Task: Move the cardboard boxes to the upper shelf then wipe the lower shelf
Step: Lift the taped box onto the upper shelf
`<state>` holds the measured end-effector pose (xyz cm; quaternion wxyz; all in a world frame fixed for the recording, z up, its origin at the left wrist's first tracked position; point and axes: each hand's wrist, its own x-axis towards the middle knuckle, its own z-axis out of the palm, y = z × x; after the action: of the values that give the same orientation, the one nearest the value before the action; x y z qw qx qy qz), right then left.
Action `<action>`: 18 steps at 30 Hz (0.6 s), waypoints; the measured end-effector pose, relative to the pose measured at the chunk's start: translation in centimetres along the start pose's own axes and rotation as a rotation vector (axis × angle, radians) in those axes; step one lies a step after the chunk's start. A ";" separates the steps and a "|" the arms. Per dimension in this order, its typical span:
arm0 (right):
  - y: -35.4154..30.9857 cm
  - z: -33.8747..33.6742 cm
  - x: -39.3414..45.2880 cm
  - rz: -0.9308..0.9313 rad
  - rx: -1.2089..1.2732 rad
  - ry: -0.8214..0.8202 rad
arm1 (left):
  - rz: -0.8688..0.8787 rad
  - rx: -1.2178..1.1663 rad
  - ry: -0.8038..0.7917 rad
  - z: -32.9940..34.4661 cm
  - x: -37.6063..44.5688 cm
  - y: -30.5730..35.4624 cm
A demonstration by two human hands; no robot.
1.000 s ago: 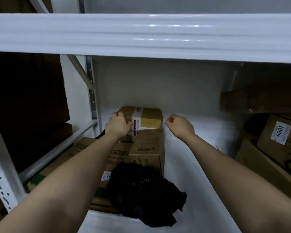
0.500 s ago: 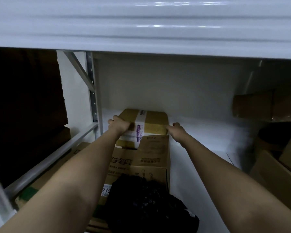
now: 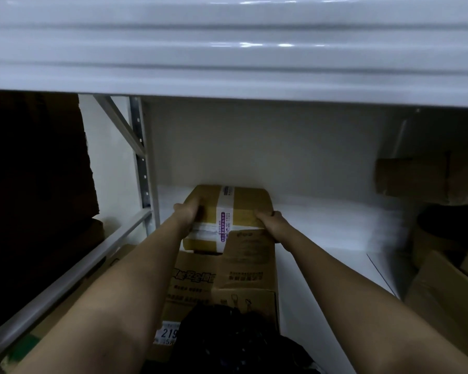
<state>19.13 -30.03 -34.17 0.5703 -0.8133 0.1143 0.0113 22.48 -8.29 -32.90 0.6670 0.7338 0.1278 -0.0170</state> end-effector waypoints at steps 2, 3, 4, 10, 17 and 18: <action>0.2 0.0 0.1 -0.028 -0.023 0.033 | 0.002 0.021 0.030 0.2 0.0 0.4; 0.2 -0.1 0.1 -0.041 -0.022 0.046 | 0.013 0.029 0.038 0.3 -0.1 0.6; 0.1 -0.2 0.1 -0.058 -0.015 0.057 | 0.027 0.021 0.038 0.3 -0.3 0.8; -2.1 -1.3 -0.5 -0.245 0.056 0.139 | 0.174 -0.054 0.064 0.1 -1.3 2.8; -4.5 -2.9 -2.3 -0.424 0.023 0.312 | 0.327 -0.070 0.095 0.1 -2.8 4.8; -4.6 -3.2 -2.7 -0.448 0.005 0.357 | 0.336 -0.066 0.083 0.2 -3.0 4.8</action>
<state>17.11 -31.04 -28.41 0.5315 -0.8060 0.0303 -0.2587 20.58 -9.36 -27.61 0.6784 0.7225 0.0316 0.1293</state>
